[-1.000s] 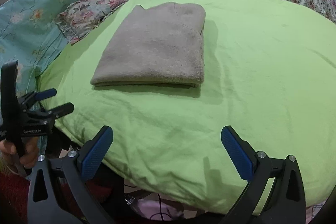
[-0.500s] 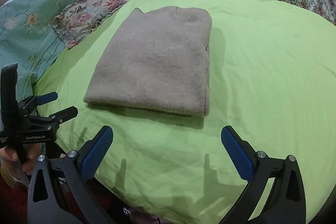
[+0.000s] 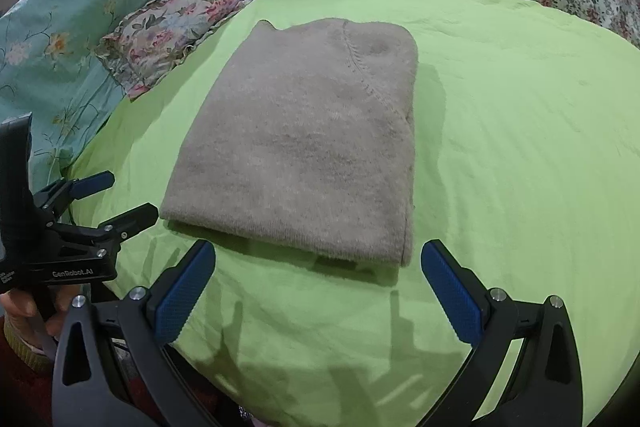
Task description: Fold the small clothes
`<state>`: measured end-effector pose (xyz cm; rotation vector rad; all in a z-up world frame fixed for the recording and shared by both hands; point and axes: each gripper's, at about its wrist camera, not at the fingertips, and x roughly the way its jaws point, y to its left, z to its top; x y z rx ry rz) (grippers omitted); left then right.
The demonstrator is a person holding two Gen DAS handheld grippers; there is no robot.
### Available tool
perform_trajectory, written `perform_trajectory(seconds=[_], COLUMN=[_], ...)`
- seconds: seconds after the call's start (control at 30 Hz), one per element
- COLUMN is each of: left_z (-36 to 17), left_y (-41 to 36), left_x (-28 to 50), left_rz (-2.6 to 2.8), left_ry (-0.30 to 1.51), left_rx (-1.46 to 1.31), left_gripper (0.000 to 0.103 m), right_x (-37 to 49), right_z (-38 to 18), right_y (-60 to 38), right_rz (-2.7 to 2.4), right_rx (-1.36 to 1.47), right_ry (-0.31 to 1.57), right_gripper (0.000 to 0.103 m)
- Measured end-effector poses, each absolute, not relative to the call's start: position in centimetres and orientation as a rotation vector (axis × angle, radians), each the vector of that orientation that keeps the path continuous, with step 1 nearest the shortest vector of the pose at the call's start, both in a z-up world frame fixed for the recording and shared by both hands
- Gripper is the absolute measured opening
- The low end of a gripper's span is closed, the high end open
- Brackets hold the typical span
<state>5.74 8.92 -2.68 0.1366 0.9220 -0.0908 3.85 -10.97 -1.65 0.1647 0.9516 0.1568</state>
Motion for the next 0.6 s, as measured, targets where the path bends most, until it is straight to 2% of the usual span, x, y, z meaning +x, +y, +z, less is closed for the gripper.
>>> perform_trajectory(seconds=[0.6], left_z=[-2.1], left_y=[9.1], left_x=[7.8], left_rz=[-0.094], left_ry=[0.913], left_rx=[0.058], left_gripper=[0.102], right_x=[6.6], right_z=[-1.3], right_y=[-11.1], right_rz=[0.166], right_rx=[0.186], right_ry=[0.951], right_gripper=[0.103])
